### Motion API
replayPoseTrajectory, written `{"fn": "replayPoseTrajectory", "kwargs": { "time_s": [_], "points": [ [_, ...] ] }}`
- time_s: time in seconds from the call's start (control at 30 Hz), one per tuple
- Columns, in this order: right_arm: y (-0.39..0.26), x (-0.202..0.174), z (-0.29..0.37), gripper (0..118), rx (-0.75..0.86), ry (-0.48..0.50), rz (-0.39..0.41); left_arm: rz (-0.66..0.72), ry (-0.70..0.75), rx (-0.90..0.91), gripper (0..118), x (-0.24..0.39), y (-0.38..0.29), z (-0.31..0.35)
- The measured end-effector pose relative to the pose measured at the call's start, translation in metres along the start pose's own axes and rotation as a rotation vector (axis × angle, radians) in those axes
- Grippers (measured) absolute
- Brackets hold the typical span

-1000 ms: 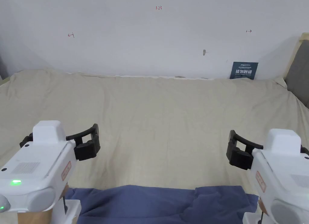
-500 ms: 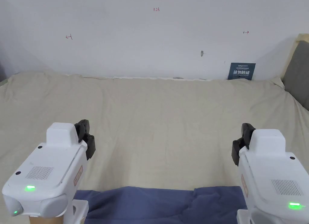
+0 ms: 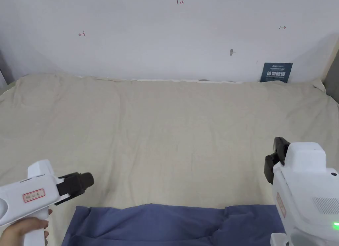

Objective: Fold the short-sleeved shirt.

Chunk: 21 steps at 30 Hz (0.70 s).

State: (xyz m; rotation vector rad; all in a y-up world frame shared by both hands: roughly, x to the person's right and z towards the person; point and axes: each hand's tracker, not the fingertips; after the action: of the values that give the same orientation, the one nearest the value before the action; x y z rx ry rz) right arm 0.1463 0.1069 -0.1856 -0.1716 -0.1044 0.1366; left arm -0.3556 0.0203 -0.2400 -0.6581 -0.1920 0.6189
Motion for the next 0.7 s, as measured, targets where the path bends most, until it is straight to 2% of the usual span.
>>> {"fn": "replayPoseTrajectory", "kwargs": {
  "time_s": [0.1,0.17,0.23,0.27,0.3,0.33,0.37,0.4,0.6,0.67,0.7],
  "points": [
    [-0.003,-0.008,-0.007,1,-0.017,0.007,0.007,0.041,0.006,-0.089,4,-0.036,-0.006,0.000],
    [-0.006,-0.013,-0.012,1,-0.033,0.013,0.008,0.063,0.033,-0.132,17,-0.059,-0.010,-0.004],
    [-0.009,-0.018,-0.019,1,-0.050,0.020,0.009,0.109,0.052,-0.170,49,-0.099,-0.008,-0.016],
    [-0.011,-0.021,-0.021,2,-0.057,0.023,0.013,0.129,0.049,-0.181,58,-0.108,-0.010,-0.019],
    [-0.012,-0.024,-0.024,2,-0.066,0.024,0.019,0.157,0.050,-0.196,58,-0.117,-0.011,-0.023],
    [-0.014,-0.027,-0.026,1,-0.072,0.026,0.022,0.177,0.051,-0.205,88,-0.111,-0.020,-0.022],
    [-0.015,-0.028,-0.028,2,-0.079,0.031,0.026,0.187,0.051,-0.211,106,-0.117,-0.021,-0.026],
    [-0.016,-0.030,-0.030,2,-0.088,0.034,0.030,0.201,0.052,-0.213,113,-0.122,-0.023,-0.028],
    [-0.024,-0.033,-0.037,2,-0.125,0.032,0.037,0.237,0.033,-0.210,111,-0.098,-0.040,-0.034],
    [-0.025,-0.030,-0.038,2,-0.133,0.024,0.035,0.224,0.031,-0.234,94,-0.095,-0.046,-0.040],
    [-0.025,-0.029,-0.038,2,-0.137,0.022,0.032,0.214,0.035,-0.256,82,-0.093,-0.051,-0.044]
  ]
}}
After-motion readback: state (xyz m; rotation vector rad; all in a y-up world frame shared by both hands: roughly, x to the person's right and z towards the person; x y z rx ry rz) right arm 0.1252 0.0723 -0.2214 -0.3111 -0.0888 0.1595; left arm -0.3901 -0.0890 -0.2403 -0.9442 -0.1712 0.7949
